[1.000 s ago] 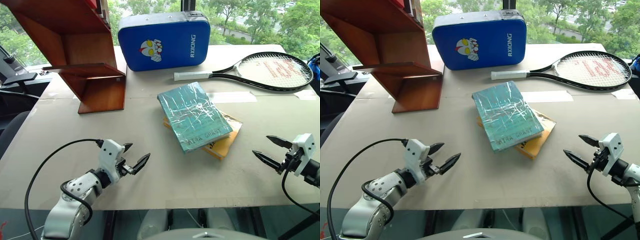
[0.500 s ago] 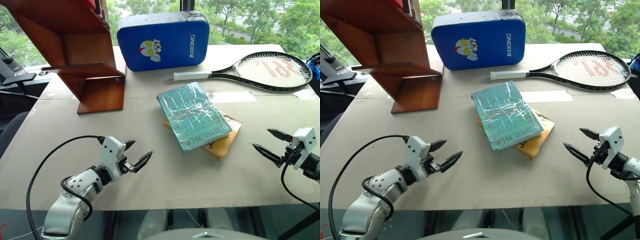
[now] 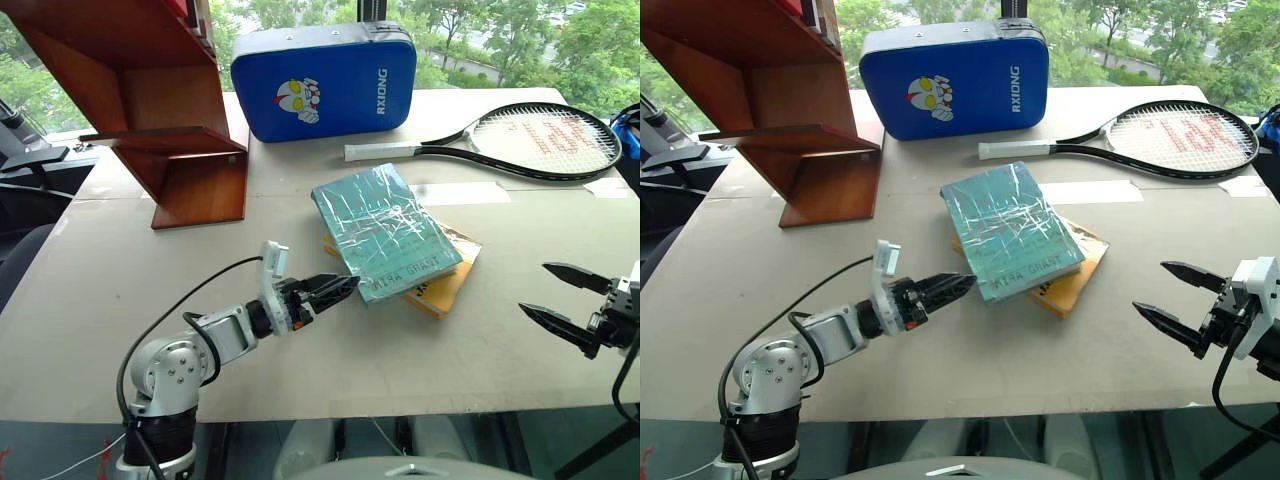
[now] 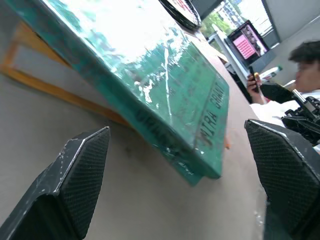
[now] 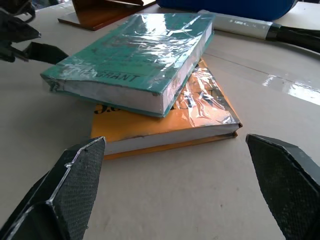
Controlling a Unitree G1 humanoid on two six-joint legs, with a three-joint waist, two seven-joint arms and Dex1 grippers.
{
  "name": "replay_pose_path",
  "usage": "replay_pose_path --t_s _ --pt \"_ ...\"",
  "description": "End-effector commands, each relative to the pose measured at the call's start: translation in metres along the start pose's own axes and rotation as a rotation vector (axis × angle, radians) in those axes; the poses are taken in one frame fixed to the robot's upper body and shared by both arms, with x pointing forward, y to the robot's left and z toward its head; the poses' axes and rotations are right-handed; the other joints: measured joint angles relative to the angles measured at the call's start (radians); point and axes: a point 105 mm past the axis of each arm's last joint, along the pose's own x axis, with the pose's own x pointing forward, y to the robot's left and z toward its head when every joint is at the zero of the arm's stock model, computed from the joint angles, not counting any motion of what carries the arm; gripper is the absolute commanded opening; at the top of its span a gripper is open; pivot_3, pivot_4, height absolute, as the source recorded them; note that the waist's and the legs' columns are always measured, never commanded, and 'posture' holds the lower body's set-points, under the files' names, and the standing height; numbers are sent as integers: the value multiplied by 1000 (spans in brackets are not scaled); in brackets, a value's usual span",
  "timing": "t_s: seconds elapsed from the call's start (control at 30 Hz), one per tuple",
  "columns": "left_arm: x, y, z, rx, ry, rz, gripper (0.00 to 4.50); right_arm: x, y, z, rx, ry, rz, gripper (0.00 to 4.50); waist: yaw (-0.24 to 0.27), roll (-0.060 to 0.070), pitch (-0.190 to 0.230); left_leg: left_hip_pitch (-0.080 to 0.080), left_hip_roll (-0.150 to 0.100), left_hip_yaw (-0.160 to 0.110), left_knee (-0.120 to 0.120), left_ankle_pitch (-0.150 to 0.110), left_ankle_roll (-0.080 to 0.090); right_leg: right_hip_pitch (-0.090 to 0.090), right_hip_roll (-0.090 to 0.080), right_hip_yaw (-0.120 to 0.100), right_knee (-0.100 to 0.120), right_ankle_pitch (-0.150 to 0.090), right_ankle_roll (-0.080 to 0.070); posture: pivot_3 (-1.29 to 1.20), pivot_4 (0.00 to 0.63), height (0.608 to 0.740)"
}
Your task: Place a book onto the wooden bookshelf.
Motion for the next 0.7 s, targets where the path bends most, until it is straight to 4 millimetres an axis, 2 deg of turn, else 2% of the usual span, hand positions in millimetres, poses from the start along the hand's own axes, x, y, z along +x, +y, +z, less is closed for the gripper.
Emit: replay_pose_path --t_s 0.03,0.13,0.27,0.4,0.43,0.47,0.5,0.53,0.57,0.63,0.67,0.7 --pt "17 -3 4 -205 -22 -59 4450 1 20 26 -26 -61 51 4500 1 0 0 0 0 0 0 0 0 0 0 0 1 0 0 0 150 740" --pt "33 3 8 -378 -57 -63 4450 2 31 32 -18 -86 47 4500 12 -4 2 0 -1 -1 5 0 0 0 -1 0 4 0 0 0 150 740" --pt "42 6 13 -525 -72 -72 4450 1 37 34 1 -93 36 4500 11 -7 2 0 -1 -1 6 0 0 1 -1 0 4 0 0 0 150 740" --pt "44 8 11 -575 -41 -61 3278 -2 41 35 19 -89 36 4500 9 -6 2 0 -1 -1 6 0 0 1 -1 0 4 0 0 0 150 740" --pt "44 5 11 -586 -33 -80 3278 -2 41 37 19 -102 36 4500 8 -6 2 0 -1 -1 6 0 0 1 0 0 5 0 0 0 150 740" --pt "45 2 11 -593 -28 -96 2469 -2 40 40 18 -113 34 4500 8 -6 2 0 -1 -1 6 0 0 1 -1 0 5 0 0 0 150 740" --pt "46 1 11 -600 -28 -105 2469 -2 40 42 17 -123 33 4500 7 -6 2 0 -1 -1 6 0 0 1 0 0 5 0 0 0 150 740" --pt "46 -1 11 -602 -26 -108 1769 -2 40 43 17 -128 35 4500 6 -6 2 0 -2 -1 6 0 0 1 -1 1 5 0 0 0 150 740" --pt "46 -1 12 -601 -25 -108 1555 -1 40 44 17 -131 38 4500 6 -6 2 0 -2 -1 6 0 0 1 -1 1 5 0 0 0 150 740" --pt "45 -4 14 -601 -33 -116 738 0 40 48 17 -142 49 4500 7 -6 2 0 -2 -1 6 0 0 1 -1 0 5 0 0 0 150 740" --pt "43 -6 15 -600 -40 -120 142 0 40 50 16 -149 55 4500 7 -6 2 0 -2 -1 6 0 0 1 -1 1 5 0 0 0 150 740" --pt "41 -9 17 -596 -47 -128 25 1 40 51 22 -157 63 4500 7 -6 2 0 -2 -1 6 0 0 1 -1 1 5 0 0 0 150 740"
